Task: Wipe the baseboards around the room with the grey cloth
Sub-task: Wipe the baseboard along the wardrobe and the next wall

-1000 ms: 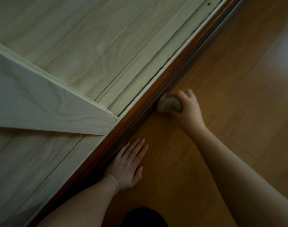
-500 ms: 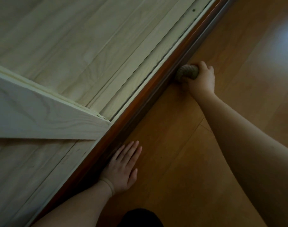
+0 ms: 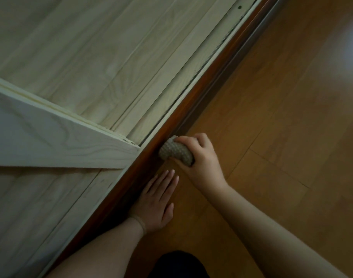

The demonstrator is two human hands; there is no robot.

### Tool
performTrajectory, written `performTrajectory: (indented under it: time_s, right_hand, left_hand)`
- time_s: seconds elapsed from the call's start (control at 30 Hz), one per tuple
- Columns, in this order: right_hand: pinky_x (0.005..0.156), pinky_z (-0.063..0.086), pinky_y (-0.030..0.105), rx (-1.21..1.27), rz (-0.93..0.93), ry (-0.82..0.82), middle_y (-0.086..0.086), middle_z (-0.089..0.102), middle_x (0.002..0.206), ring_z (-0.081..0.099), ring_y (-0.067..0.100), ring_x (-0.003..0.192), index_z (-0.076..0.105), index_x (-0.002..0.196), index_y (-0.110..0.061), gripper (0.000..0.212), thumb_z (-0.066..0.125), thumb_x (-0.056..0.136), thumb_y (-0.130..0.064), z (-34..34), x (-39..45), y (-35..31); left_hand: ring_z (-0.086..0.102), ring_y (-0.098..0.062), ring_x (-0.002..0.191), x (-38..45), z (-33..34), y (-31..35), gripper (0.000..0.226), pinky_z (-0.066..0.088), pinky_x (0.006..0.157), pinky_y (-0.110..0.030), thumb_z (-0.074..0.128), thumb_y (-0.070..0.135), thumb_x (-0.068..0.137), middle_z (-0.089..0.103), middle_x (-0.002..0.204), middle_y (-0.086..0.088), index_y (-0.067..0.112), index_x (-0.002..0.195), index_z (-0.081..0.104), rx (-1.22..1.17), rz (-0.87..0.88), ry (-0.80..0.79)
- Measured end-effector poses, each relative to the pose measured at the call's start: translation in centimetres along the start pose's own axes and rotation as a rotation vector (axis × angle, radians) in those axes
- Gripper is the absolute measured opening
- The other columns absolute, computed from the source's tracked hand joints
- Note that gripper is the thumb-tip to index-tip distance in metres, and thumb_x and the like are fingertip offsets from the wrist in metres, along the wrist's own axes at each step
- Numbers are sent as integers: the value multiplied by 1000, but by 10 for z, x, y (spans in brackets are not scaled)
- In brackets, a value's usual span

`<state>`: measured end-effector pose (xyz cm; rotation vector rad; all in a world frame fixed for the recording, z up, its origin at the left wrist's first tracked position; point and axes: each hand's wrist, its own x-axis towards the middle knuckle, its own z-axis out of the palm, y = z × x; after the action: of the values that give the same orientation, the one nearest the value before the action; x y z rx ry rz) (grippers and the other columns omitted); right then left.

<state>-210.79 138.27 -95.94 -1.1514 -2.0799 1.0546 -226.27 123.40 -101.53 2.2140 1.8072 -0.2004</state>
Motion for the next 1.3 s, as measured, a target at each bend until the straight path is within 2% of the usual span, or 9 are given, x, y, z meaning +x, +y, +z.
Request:
performTrajectory:
  time_s: [0.13,0.37,0.57,0.73,0.93,1.0,1.1,1.2,1.3]
  right_hand:
    - [85,56,35,76,66,20,2,47,122,52,18,111,55,127,-26,47,73,84,-32,7,4,-2]
    - [78,43,9,198,233,192,-12,42,118,46,-7,106,54,117,-35,41,74,83,-24,-9,33,10]
    - [74,46,12,297,396,339,-9,46,118,52,2,102,53,111,-36,33,70,88,-20,-58,90,32]
    - [90,52,27,259,451,402,-3,47,123,53,10,107,55,117,-27,29,66,92,-21,-103,144,52]
    - [92,55,33,178,515,409,2,48,126,55,16,108,54,121,-25,31,65,92,-25,-135,179,74]
    - [92,53,31,121,553,457,1,48,123,55,13,104,54,120,-26,32,67,90,-27,-141,170,87]
    - [80,45,17,21,507,547,-6,48,114,52,-1,91,54,116,-30,34,70,86,-37,-149,123,108]
    - [75,35,10,-113,370,435,-14,45,110,47,-15,92,53,114,-39,36,72,85,-40,-163,61,128]
    - [76,35,12,-190,325,306,-21,40,109,43,-8,93,54,121,-36,42,73,84,-40,-178,15,149]
  left_hand:
    - [8,-26,153,0,0,-1,79,14,119,-45,39,41,92,6,167,-11,11,159,8,11,1,-4]
    - [14,-25,151,-3,-1,-1,77,16,116,-45,40,43,92,13,165,-11,11,157,16,38,-8,-9]
    - [19,-25,149,1,-3,4,75,17,115,-46,41,45,92,19,164,-11,12,156,20,34,-10,-29]
    - [18,-24,150,0,-4,2,75,13,117,-45,42,45,91,19,164,-10,12,156,23,20,-5,-25]
    - [18,-24,150,3,-7,1,75,15,116,-45,43,44,91,19,164,-10,12,156,25,0,-10,-34]
    - [19,-24,150,1,-8,2,73,14,117,-44,43,44,91,20,164,-10,12,155,26,-1,-6,-35]
    - [20,-23,149,1,-10,3,72,13,117,-44,43,44,91,23,163,-9,13,155,28,-13,-7,-28]
    - [21,-23,149,2,-11,1,72,12,119,-43,43,43,91,24,163,-9,12,154,30,-15,-5,-31]
    - [22,-23,149,-1,-11,3,73,13,118,-43,43,43,90,23,162,-9,13,155,28,-10,-7,-37]
